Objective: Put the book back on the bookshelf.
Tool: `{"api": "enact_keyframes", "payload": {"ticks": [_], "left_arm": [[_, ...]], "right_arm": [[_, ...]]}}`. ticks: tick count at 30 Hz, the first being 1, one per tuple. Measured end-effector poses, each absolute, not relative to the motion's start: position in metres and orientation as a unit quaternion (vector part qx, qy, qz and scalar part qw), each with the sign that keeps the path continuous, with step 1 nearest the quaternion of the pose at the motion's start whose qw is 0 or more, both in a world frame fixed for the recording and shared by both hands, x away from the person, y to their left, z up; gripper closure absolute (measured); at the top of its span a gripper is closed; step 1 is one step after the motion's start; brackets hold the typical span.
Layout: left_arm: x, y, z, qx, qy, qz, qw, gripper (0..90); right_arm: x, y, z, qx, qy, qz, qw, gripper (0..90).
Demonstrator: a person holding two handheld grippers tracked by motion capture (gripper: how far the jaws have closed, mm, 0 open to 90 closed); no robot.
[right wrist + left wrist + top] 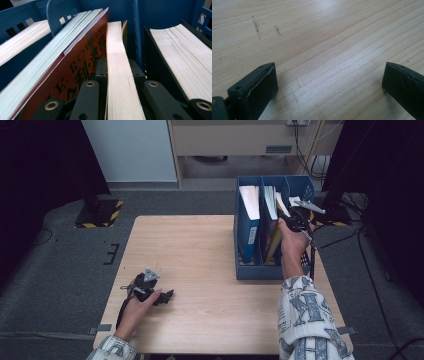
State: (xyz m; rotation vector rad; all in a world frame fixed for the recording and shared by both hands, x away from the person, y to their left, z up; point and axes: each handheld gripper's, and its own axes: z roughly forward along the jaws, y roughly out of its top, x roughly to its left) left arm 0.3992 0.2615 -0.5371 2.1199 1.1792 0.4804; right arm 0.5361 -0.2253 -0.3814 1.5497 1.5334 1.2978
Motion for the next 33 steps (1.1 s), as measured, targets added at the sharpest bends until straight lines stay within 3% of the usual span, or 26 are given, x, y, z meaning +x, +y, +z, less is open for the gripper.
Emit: {"api": "enact_keyframes", "payload": {"ticks": [23, 33], "left_arm": [[0.3993, 0.2612, -0.5372, 0.81, 0.45, 0.183, 0.328, 0.0], [0.3991, 0.261, -0.5373, 0.809, 0.451, 0.184, 0.329, 0.0]], "right_arm": [[0.5331, -0.2273, -0.3802, 0.585, 0.594, 0.467, 0.295, 72.9], [0.5291, -0.2304, -0.3758, 0.585, 0.583, 0.485, 0.286, 68.2]]}}
